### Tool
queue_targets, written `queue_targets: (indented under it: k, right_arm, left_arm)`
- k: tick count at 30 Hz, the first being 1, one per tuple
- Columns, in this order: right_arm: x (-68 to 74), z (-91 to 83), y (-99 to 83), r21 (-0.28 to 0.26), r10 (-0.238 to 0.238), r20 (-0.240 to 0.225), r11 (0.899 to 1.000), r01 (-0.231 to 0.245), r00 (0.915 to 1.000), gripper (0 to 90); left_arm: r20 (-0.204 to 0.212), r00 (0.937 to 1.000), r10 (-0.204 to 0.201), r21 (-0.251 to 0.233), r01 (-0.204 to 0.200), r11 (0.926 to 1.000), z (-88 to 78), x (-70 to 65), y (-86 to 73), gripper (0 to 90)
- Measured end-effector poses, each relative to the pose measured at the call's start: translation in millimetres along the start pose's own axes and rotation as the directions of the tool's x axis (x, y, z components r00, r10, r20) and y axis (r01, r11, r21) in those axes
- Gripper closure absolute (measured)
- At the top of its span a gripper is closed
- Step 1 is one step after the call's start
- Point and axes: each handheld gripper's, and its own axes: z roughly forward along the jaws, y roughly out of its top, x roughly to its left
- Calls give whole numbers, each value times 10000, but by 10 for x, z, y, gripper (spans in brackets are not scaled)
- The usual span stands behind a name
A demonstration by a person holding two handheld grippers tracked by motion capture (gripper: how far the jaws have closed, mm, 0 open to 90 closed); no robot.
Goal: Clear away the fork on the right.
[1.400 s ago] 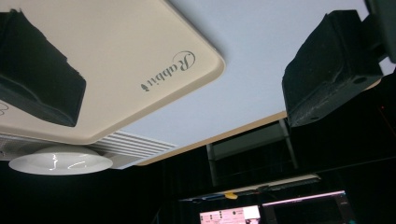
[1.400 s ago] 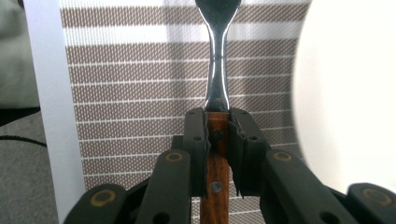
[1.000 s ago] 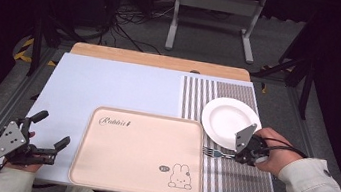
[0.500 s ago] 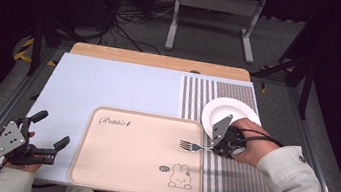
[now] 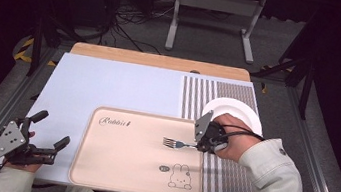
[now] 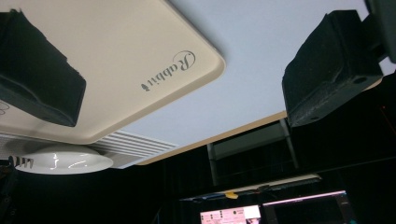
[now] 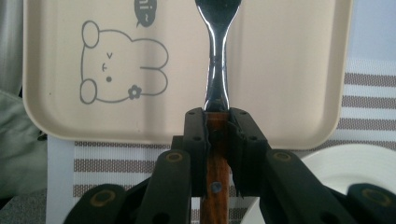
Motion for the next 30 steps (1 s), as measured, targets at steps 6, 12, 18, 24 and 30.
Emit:
queue_targets:
  k: [6, 12, 18, 24, 30]
  right_arm:
    - [-7, 30, 111, -91, 93, -40, 9999, -93, 9999, 786]
    - [17, 41, 209, -414, 1365, -185, 9897, -1371, 9905, 786]
    - [54, 36, 269, -647, 3809, -418, 9215, -3830, 9236, 786]
    - [101, 44, 306, -853, 5485, -428, 8308, -5501, 8351, 786]
    - [149, 47, 348, -1194, 7027, -139, 7052, -6989, 7114, 787]
  left_arm:
    - [-3, 10000, -10, -5, 10, 10000, -4, -1, 1, 4]
    - [16, 10000, -2, -12, 2, 10000, -6, -2, 3, 4]
    - [22, 10000, -11, -8, 11, 10000, -5, -5, 3, 4]
    - [15, 10000, 24, 20, -24, 10000, -8, -5, 5, 4]
    - [25, 10000, 26, 7, -26, 10000, -6, -6, 4, 4]
